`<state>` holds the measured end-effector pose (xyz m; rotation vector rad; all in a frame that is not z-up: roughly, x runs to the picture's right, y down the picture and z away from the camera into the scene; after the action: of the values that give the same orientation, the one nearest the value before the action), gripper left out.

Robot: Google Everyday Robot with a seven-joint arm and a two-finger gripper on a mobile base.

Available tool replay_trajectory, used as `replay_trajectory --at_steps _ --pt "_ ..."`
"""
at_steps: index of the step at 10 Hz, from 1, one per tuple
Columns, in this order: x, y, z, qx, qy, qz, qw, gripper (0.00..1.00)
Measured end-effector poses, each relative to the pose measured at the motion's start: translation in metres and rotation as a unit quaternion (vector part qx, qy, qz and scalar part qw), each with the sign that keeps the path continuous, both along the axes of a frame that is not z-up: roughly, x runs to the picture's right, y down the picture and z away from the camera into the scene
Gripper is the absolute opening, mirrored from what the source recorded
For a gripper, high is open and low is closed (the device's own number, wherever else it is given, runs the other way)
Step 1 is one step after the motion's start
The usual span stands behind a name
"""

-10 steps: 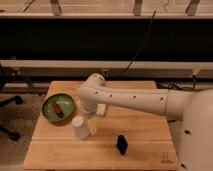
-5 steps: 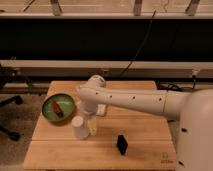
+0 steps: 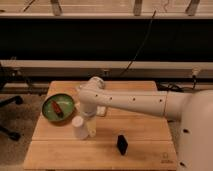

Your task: Place the ceramic cup over the eraser

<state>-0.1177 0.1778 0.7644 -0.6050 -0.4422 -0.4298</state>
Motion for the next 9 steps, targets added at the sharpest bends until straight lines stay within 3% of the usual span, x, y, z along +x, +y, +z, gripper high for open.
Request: replay_trajectory --at_steps 7,9 --pt "-0.023 0.012 -0.007 0.005 -0.01 -0.033 0.9994 1.0" --pt "-0.03 0.013 -0.007 0.005 -0.014 -0.042 0.999 0.94"
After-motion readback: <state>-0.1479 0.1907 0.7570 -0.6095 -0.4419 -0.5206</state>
